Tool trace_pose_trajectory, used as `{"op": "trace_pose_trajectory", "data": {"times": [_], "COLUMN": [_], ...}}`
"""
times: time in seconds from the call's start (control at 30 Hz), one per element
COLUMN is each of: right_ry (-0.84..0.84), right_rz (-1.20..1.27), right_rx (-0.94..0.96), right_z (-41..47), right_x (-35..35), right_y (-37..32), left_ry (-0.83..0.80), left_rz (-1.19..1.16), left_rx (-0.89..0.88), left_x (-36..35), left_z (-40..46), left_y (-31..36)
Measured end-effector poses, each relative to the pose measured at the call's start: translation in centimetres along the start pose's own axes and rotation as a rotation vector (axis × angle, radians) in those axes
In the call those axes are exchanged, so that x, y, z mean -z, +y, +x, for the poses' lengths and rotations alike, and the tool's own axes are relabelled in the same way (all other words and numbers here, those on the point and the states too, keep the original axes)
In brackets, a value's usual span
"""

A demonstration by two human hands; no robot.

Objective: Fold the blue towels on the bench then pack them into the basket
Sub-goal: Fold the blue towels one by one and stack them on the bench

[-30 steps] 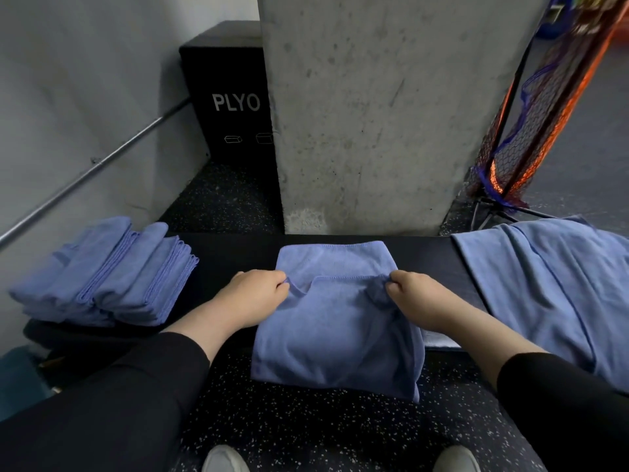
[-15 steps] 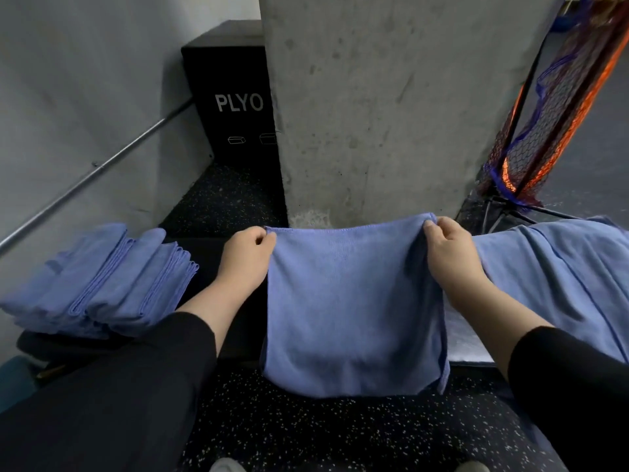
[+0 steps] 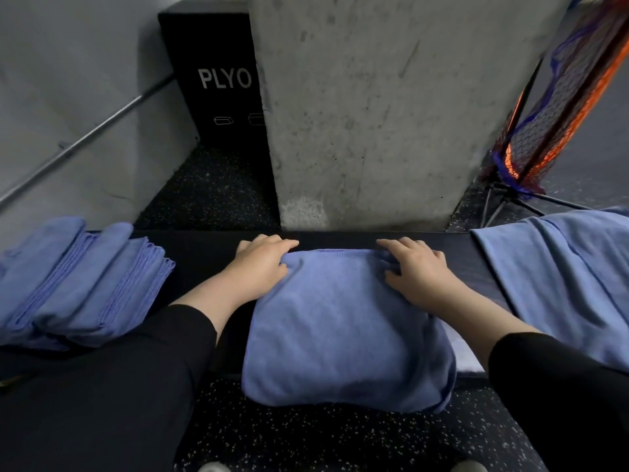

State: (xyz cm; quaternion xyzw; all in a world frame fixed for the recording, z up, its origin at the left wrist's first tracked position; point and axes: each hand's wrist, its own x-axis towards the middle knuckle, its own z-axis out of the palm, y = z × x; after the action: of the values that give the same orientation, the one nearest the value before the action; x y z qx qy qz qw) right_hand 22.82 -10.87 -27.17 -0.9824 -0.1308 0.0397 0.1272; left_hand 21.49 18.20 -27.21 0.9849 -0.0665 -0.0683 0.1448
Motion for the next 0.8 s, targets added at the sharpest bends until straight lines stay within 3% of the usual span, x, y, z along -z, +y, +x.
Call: {"op": "trace_pose_trajectory", "data": {"times": [0.17,0.37,0.5,0.63,0.8], "right_ry": [-0.017,0.144,0.231,0.294,0.220], "right_rz": [-0.083,-0.055,0.037,0.188,0.142], "right_rx": [0.007,0.045,0.108,0.217,0.180], "right_z": [-0.8,-3.1,-5.1,-7.9,-11.1], "right_x": [0.6,2.7,4.1,6.6,9.9], "right_y": [-0.5,-0.6,-0.8,-2.0,-3.5], "left_ry": [0.020,0.140,0.217,0.398,0.632], "left_rz": [0.081,-0.503,-0.669,-0.879,-1.035], "left_rx": [-0.017,0.012,0.023,0.039,0.005], "left_x": [0.8,3.4,4.8,6.4,8.9], "left_z": [-1.6,-5.8,-8.9,-11.2,-13.5], "left_y": [0.9,1.5,2.1,2.7,4.7]}}
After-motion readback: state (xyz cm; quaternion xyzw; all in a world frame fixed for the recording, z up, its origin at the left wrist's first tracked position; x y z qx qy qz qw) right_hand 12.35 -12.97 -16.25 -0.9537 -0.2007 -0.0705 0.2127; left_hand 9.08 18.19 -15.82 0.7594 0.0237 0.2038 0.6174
